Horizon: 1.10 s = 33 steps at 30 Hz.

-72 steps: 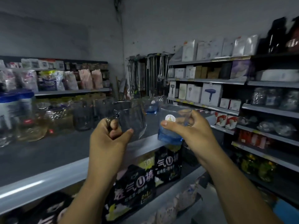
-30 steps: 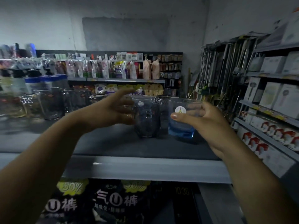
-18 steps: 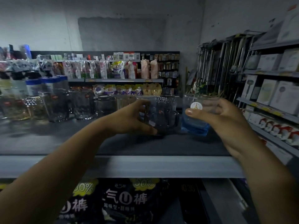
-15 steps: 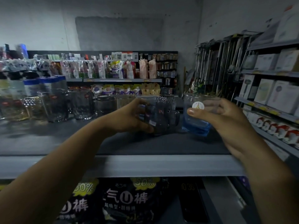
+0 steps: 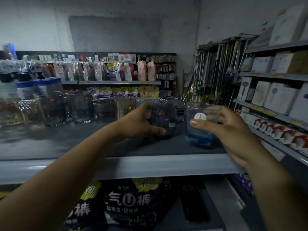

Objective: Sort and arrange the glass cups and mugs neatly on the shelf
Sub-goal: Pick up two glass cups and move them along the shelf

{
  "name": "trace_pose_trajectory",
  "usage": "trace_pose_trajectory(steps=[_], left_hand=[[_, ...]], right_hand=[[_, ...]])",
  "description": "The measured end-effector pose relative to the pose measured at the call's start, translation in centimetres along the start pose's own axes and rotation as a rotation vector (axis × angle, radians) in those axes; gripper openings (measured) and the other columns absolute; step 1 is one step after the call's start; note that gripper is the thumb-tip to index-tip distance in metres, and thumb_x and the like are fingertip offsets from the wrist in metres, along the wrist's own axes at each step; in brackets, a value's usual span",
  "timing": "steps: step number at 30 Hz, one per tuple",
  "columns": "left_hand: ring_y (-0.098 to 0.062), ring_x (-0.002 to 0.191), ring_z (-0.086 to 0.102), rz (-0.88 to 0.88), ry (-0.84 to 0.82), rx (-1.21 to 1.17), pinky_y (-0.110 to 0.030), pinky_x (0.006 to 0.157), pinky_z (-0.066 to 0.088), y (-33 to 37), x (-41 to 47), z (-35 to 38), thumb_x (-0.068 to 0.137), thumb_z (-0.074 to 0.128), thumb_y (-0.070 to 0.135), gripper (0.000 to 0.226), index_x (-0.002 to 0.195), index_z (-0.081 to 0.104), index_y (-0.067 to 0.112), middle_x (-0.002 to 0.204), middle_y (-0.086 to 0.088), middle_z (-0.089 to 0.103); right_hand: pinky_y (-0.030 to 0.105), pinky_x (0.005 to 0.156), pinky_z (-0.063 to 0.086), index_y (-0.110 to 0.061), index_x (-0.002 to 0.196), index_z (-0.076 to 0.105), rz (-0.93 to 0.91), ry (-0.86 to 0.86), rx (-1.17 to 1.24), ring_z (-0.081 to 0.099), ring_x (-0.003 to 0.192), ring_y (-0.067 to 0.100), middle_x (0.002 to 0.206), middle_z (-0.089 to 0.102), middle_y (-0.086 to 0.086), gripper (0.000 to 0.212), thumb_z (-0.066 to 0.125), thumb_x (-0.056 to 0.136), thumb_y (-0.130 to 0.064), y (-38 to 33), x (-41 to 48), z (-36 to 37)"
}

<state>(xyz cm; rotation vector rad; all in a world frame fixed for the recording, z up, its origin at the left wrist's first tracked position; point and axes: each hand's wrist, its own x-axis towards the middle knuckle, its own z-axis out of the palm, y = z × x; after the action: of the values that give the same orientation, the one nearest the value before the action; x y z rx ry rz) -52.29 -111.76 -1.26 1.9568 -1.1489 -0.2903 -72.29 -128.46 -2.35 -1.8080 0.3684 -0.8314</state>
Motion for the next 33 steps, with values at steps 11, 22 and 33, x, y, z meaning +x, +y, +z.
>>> trace_pose_trajectory(steps=[11, 22, 33], left_hand=[[-0.015, 0.112, 0.068, 0.176, -0.042, -0.068, -0.039, 0.093, 0.06, 0.3, -6.5, -1.8, 0.063, 0.094, 0.042, 0.099, 0.147, 0.042, 0.042, 0.133, 0.009, 0.059], [-0.021, 0.093, 0.076, 0.143, 0.024, -0.047, -0.039, 0.081, 0.063, 0.0, -6.5, -3.7, 0.069, 0.091, 0.02, 0.097, 0.147, 0.038, 0.044, 0.126, 0.003, 0.068], [-0.024, 0.093, 0.07, 0.015, 0.084, 0.248, -0.039, 0.073, 0.065, -1.9, -0.4, -4.9, 0.07, 0.09, 0.034, 0.058, 0.116, 0.06, 0.018, 0.108, -0.007, 0.067]], right_hand=[[0.043, 0.098, 0.055, -0.032, 0.115, 0.066, -0.071, -0.137, -0.047, 0.069, 0.104, 0.007, 0.107, 0.074, -0.012, 0.075, 0.091, 0.051, -0.062, -1.3, -1.3, 3.3], [0.041, 0.088, 0.059, -0.037, 0.129, 0.054, -0.116, -0.314, -0.159, 0.071, 0.095, 0.011, 0.121, 0.065, -0.015, 0.075, 0.078, 0.064, -0.066, -2.7, 0.1, 7.0], [0.035, 0.072, 0.05, -0.027, 0.1, 0.058, -0.427, -0.215, -0.922, 0.056, 0.081, 0.014, 0.092, 0.057, -0.01, 0.029, 0.075, 0.087, -0.045, -0.8, 5.4, 3.9]])
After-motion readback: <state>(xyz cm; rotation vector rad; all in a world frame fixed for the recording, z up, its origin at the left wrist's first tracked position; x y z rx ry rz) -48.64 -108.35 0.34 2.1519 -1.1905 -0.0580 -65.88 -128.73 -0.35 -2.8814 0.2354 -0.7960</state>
